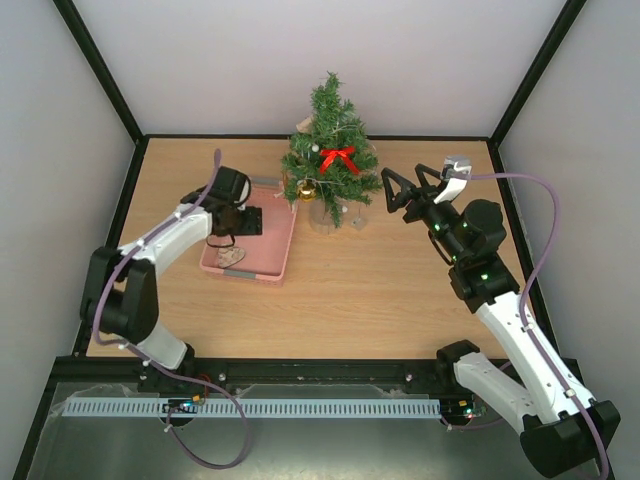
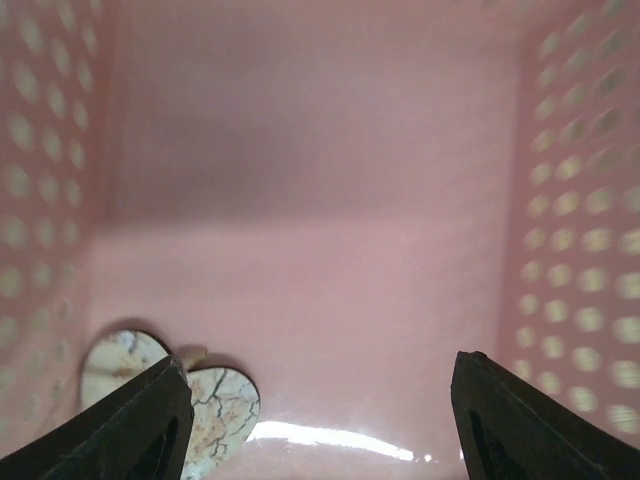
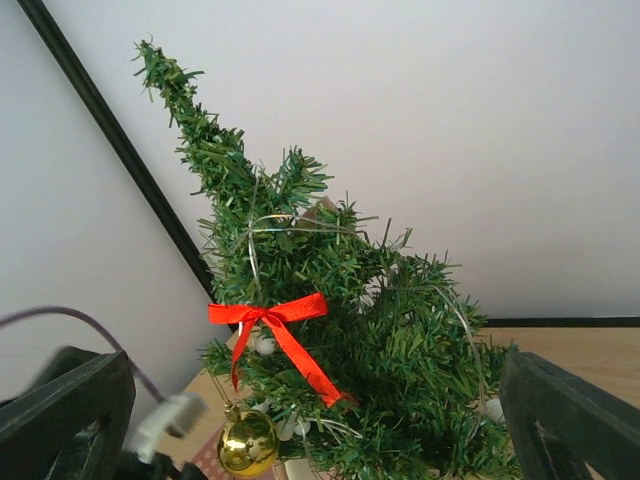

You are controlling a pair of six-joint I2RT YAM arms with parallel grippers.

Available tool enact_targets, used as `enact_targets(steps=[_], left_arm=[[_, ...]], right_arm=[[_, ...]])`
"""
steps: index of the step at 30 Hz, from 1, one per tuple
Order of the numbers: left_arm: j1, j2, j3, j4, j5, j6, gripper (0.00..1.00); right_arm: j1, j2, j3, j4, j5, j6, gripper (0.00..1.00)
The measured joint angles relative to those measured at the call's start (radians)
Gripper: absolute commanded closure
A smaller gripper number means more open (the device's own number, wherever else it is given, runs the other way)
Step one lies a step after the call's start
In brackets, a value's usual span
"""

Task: Decorate the small christmas tree
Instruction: Move the decoration item to the storage box.

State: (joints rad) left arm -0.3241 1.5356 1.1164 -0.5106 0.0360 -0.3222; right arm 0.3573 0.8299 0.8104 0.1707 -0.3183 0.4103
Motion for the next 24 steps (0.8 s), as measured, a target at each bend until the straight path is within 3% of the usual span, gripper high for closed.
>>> enact_targets(steps=[5,24], left_arm=[[0.005,0.106,-0.036,-0.024,-0.006,-0.019,0.28],[0.041,0.061,-0.189,0.121,-0.142,-0.368,0.35]], right_arm=[[0.000,-0.005,0.000,0.001,-0.012,0.010,0.02],[0.000,-0.026,-0.009,0.019,-0.022,0.003,0.02]])
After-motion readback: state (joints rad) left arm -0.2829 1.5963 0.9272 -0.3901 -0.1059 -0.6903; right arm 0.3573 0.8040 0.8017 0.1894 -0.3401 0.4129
